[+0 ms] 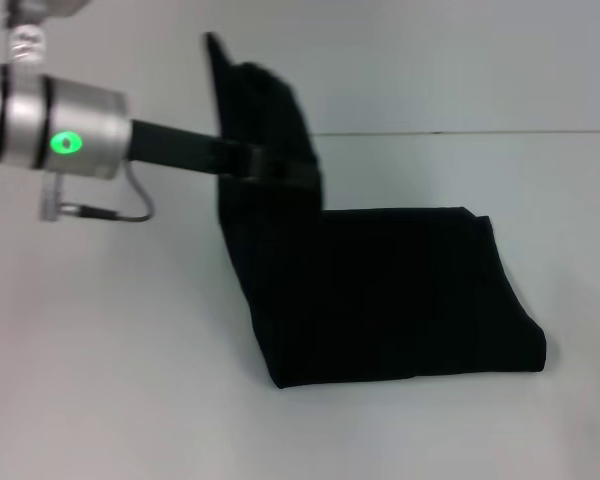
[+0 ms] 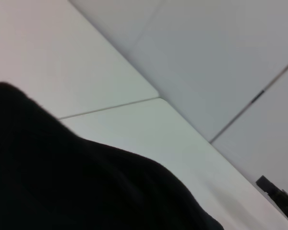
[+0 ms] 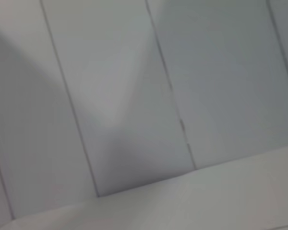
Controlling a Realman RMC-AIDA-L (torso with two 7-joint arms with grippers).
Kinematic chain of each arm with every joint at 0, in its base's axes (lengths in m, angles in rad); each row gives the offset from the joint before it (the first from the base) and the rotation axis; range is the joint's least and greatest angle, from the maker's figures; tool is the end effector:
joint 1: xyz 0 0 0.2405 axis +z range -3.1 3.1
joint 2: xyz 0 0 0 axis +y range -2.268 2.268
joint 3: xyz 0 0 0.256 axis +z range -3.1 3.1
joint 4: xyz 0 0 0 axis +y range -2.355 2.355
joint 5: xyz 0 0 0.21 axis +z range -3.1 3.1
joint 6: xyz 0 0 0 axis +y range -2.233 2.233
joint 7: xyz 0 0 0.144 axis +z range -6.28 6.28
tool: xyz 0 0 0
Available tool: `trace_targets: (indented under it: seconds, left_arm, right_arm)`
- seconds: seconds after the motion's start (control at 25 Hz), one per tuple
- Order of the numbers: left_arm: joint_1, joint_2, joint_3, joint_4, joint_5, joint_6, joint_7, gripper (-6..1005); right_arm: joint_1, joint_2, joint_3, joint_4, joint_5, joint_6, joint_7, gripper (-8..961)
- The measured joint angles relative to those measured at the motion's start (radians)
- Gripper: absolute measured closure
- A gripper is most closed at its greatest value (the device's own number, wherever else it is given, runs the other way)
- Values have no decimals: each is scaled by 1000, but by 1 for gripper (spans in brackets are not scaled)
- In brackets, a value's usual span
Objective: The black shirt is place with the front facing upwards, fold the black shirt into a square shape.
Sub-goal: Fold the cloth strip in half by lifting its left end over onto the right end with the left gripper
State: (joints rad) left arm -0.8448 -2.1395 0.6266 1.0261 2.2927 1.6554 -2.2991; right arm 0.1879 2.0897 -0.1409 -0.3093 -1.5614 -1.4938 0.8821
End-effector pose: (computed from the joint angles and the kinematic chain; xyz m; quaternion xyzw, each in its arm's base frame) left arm -0.1402 0.3954 0.0325 -0.8974 -0.4005 -0.1730 0.0660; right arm 0.3926 0.2291 0.0508 -0.6754 0.3289 0.3907 0.5320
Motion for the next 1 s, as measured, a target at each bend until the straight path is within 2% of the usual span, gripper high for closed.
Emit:
trace_targets:
  seconds: [0.04,0.08,0.16,0.28,0.36,0.48,0.56,0.64,0.72,1.0]
  left_arm:
    - [0,0,0,0,0,0,0,888]
    - [-27,-19,36,-11,-7,-21,-2,888]
    - [-33,-28,75,-31,-30,-44,-2,890]
    - [-33,-30,202,-111,-109,-131,2,892]
    - [-30,-31,300,-194,-168,-215,27,884]
    - [-39,-34,434,-384,-292,-367,114,871]
    - [-59,-37,527,-510,-417,-483,206,863]
    - [-65,-37,588,-561,-497,-545,250,855]
    - [-59,-37,651,-579,-580,-592,277,846]
    - [-41,-37,745,-597,-717,-623,325,817]
  right_arm:
    - [-6,0,6,0,0,-1,-2,857]
    - [-12,0,10,1,0,-1,-4,883]
    - [-21,0,13,7,0,-1,-15,907]
    - [-29,1,22,29,0,0,-47,903]
    - [-32,1,32,37,-1,3,-60,902]
    - [-33,2,38,43,-5,7,-66,902]
    - [-35,3,38,50,-5,8,-71,902]
    - [-36,3,38,54,-6,8,-77,902]
    - [-36,3,38,54,-7,8,-78,901]
    - [-36,2,31,76,-8,12,-104,901]
